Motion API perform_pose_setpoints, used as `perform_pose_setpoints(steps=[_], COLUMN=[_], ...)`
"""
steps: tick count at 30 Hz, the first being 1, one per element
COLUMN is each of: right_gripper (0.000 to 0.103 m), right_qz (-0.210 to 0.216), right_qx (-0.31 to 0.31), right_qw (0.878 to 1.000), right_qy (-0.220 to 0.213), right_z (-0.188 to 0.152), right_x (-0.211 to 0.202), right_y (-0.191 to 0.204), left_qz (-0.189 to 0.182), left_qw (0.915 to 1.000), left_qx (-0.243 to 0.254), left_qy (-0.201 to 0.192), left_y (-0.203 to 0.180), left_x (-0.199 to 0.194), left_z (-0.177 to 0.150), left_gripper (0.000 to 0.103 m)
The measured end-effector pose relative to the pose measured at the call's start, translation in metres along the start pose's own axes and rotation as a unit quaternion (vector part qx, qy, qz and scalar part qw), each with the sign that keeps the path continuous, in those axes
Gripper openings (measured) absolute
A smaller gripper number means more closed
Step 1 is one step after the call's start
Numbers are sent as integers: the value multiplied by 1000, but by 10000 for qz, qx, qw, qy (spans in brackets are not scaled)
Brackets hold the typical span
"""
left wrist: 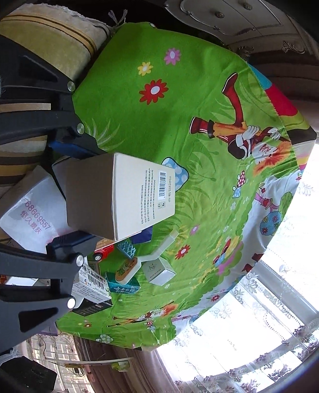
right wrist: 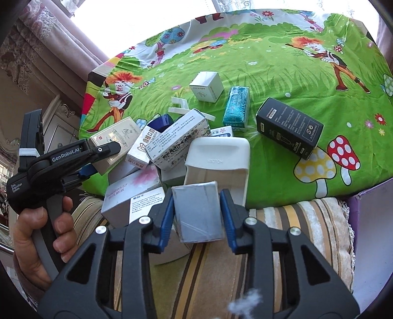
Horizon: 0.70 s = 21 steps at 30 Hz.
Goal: Organize rigid objects
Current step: 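Carry both white boxes to the purple box and open both tools inside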
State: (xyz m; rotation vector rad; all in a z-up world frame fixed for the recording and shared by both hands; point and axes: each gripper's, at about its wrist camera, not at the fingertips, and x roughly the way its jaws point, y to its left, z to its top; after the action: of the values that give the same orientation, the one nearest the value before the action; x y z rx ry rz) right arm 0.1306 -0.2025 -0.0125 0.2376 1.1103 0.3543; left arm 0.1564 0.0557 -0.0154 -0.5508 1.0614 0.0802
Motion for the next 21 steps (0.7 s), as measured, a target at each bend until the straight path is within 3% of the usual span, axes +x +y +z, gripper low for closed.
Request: perform_pose_setpoints(steps=[13, 21], right_gripper=[41, 41], right_qz=[146, 68], right_qx=[-42, -2], right_qw=[9976, 9968], right_qy=[-671, -799], right_z=[-12, -18], right_x=[-31, -47], right_y=[-5, -13], left_qz=[-145, -546], left_qw=[9958, 9923], left_qx=[50, 374], left_qy=[-900, -1045], left_y=[-3, -31], left_x=[-44, -66], left_z=[-17, -38], left_gripper=[52, 52])
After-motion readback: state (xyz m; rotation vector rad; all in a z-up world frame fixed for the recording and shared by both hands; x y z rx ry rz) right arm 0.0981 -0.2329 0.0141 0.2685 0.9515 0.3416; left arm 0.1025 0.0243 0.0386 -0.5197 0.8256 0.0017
